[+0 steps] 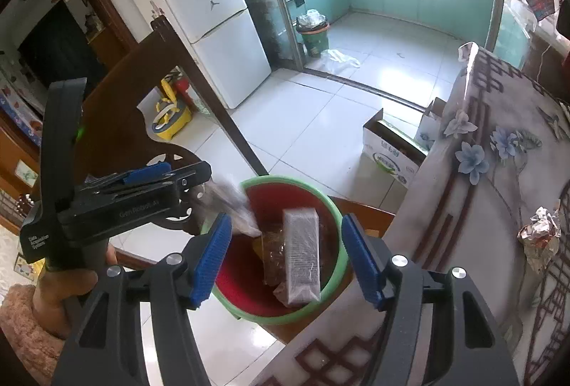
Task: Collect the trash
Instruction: 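Open both tools to drop the paper cup and milk carton into the bucket, then move both open tools away from the bucket toward the table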
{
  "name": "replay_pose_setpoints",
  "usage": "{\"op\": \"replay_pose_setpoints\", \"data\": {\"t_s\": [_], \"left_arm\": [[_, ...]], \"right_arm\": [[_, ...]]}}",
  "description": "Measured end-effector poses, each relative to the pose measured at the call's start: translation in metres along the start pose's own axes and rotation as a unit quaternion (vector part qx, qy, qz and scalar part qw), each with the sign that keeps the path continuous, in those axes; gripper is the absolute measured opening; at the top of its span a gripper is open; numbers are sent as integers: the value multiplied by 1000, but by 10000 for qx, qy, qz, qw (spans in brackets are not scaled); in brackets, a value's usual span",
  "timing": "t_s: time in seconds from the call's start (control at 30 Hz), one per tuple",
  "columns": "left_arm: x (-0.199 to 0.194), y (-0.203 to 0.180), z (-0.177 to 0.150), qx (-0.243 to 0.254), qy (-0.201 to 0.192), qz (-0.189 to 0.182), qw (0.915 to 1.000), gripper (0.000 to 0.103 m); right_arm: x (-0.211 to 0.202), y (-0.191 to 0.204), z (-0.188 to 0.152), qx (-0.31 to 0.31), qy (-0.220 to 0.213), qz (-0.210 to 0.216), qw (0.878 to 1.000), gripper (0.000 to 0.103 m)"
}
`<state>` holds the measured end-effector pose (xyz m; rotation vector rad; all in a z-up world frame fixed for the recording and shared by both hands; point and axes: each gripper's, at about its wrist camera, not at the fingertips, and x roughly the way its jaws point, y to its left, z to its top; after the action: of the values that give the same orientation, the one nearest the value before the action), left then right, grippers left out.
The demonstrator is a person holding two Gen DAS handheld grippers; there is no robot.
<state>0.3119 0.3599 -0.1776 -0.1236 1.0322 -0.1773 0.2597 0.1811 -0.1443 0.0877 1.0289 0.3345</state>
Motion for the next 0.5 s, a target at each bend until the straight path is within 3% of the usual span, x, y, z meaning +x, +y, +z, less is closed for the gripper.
{"op": "replay_pose_setpoints", "data": {"t_s": [0.27, 0.5], "left_arm": [[-25, -10, -8, 73, -182, -117, 9997, 67], [-34, -47, -23, 369, -130, -351, 9986, 67]], "right_arm": [[-31, -2, -9, -109, -187, -134, 9997, 62], [-67, -36, -36, 233, -363, -475, 9979, 62]]}}
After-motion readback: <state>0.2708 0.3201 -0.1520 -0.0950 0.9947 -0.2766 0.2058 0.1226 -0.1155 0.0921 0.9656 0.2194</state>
